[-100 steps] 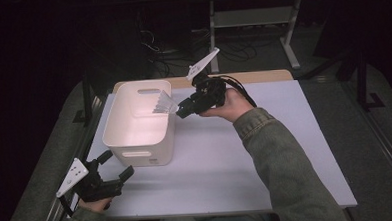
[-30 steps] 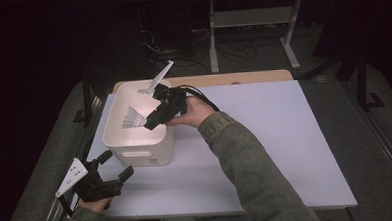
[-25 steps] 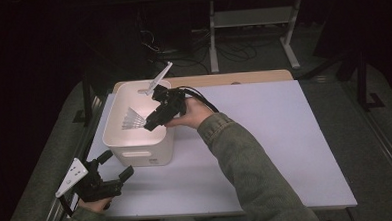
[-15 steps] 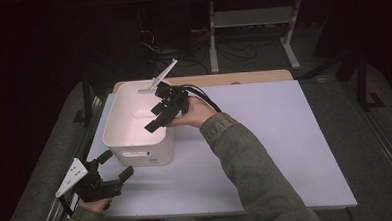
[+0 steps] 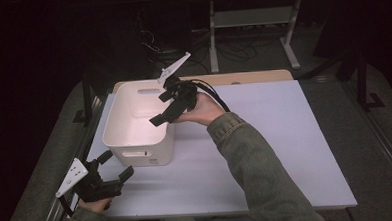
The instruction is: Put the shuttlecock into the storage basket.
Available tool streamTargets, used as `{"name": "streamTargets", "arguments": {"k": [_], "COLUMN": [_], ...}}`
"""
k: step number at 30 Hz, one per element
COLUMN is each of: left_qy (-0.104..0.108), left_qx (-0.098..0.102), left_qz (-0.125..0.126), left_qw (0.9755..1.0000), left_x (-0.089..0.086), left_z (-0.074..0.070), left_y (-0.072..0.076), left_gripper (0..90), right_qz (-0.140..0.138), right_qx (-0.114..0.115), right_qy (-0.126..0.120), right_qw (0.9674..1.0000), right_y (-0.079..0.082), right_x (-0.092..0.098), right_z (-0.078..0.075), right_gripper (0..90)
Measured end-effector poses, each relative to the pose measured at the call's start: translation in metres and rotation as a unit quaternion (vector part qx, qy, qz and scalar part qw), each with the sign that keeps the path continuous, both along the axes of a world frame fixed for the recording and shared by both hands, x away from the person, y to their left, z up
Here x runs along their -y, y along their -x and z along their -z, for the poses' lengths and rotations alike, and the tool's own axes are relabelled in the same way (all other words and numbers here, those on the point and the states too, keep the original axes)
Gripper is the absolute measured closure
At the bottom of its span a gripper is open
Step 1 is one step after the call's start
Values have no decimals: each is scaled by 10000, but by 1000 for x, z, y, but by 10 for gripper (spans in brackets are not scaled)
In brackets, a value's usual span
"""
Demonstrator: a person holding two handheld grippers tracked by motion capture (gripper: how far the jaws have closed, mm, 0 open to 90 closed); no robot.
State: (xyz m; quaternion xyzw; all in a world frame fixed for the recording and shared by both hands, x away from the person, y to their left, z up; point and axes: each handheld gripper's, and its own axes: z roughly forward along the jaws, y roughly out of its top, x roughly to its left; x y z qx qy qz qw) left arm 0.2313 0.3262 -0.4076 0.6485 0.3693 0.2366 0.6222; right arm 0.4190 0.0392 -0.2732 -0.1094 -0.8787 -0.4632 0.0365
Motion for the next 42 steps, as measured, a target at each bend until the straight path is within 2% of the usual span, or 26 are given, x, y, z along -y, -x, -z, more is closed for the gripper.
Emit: {"name": "streamTargets", "arguments": {"k": [2, 9, 19, 21, 24, 32, 42], "left_qy": [1, 8, -59, -87, -96, -37, -80], "left_qx": [-6, -6, 12, 29, -21, 15, 27], "left_qz": [-7, 6, 33, 52, 22, 27, 38], "left_qw": [10000, 10000, 10000, 9999, 9999, 10000, 10000], "left_x": [0, 0, 1, 0, 0, 1, 1], "left_z": [0, 0, 0, 0, -1, 0, 0], "left_y": [0, 0, 0, -1, 0, 0, -1], "left_gripper": [0, 0, 0, 0, 0, 0, 0], "right_qz": [129, 150, 320, 346, 394, 466, 595], "right_qx": [105, 186, 106, 171, 102, 61, 26], "right_qy": [34, -104, -223, -221, -313, -371, -451], "right_qw": [9999, 9997, 9992, 9990, 9987, 9982, 9972], "right_y": [2, 5, 8, 9, 9, 11, 14], "right_x": [3, 16, 36, 40, 45, 57, 75], "right_z": [-2, -4, -2, 0, 2, 6, 13], "right_gripper": [0, 0, 0, 0, 0, 0, 0]}}
